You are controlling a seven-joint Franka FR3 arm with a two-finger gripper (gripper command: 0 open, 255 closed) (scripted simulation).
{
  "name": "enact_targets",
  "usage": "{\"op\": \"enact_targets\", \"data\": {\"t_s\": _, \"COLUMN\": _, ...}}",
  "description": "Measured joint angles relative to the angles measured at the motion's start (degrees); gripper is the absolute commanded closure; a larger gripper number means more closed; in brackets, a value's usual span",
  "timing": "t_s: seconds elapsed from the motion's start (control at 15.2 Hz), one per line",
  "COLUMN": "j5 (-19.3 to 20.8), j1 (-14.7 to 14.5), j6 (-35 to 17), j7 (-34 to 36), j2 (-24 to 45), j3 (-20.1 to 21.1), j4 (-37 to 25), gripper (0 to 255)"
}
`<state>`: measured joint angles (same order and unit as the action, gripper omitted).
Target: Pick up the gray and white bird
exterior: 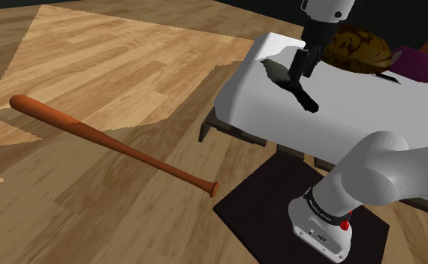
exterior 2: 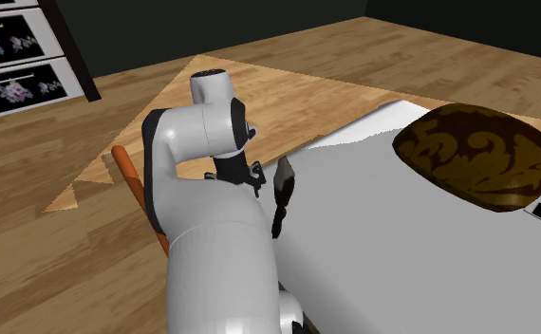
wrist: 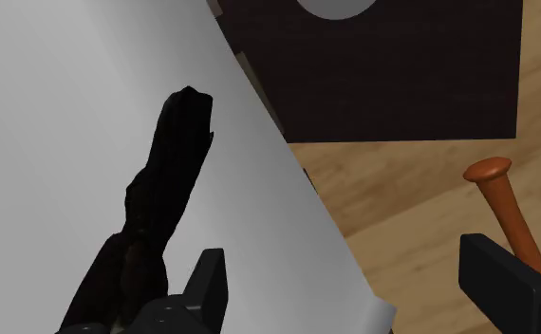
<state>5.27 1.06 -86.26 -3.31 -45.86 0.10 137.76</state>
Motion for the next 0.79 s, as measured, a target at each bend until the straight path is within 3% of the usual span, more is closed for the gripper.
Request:
{"op": "enact_targets", "data": {"t_s": 0.26, "j5": 1.51, "j1": 1.24, "j6": -3.74, "j7": -0.85, "j2": 0.83, "j3": -1.97, "j4": 0.80, "gripper": 0}}
{"op": "enact_targets", "data": {"t_s": 0.79, "j5": 6.24, "j1": 5.59, "j6": -19.20, "j7": -3.99, "j2": 5.72, "j3": -9.89, "j4": 2.91, "gripper": 0}}
